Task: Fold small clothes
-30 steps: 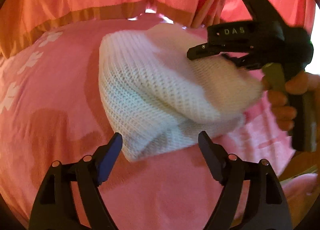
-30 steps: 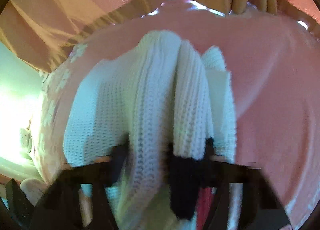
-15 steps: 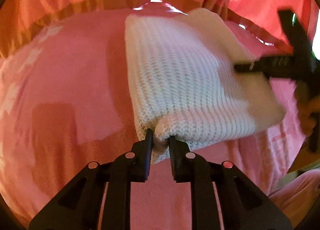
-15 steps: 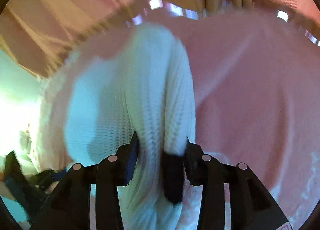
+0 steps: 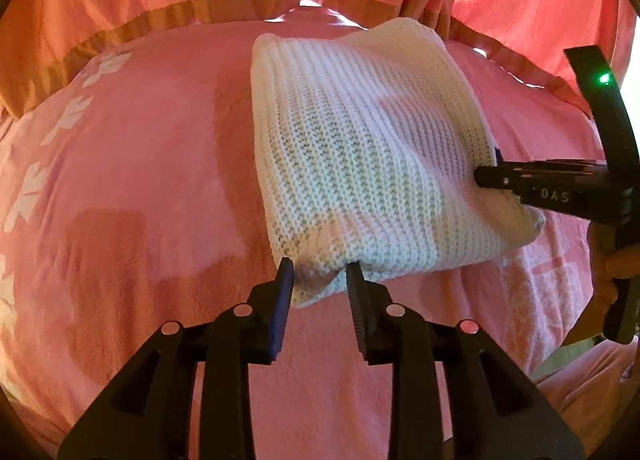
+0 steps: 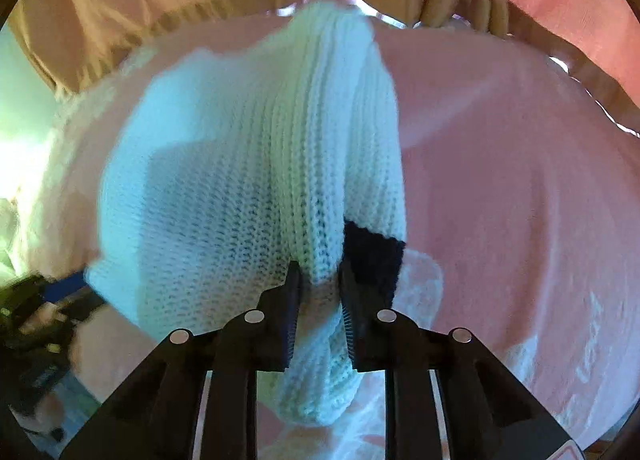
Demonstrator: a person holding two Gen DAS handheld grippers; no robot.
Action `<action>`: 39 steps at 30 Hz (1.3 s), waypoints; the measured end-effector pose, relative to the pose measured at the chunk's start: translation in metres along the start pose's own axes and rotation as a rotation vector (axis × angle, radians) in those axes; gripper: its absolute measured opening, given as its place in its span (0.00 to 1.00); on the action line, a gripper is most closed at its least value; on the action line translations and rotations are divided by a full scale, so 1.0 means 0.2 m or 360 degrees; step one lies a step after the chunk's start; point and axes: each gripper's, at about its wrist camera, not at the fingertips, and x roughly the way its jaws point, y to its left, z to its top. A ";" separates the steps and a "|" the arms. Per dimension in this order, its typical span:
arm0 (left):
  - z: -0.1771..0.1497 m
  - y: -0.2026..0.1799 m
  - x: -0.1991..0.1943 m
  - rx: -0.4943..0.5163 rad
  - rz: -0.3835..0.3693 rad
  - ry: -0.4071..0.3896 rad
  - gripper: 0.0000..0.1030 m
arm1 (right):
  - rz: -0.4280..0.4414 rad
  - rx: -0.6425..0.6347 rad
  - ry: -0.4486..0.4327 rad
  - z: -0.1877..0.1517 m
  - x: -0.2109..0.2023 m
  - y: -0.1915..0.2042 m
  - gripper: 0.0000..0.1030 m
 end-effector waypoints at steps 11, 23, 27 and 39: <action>0.00 0.00 -0.10 0.0045 0.0037 -0.0066 0.41 | 0.0058 0.0120 -0.0150 -0.04 -0.15 -0.09 0.28; 0.17 -0.01 -0.17 0.0155 0.0163 -0.0185 0.53 | 0.0027 0.0051 -0.0334 0.27 -0.27 0.05 0.34; 0.25 -0.03 -0.15 0.0219 0.0188 -0.0221 0.54 | 0.0020 0.0100 -0.0245 0.34 -0.07 0.04 0.37; 0.33 -0.01 0.04 0.0290 0.0171 -0.0181 0.55 | -0.0025 0.0091 -0.0240 0.38 0.06 0.06 0.14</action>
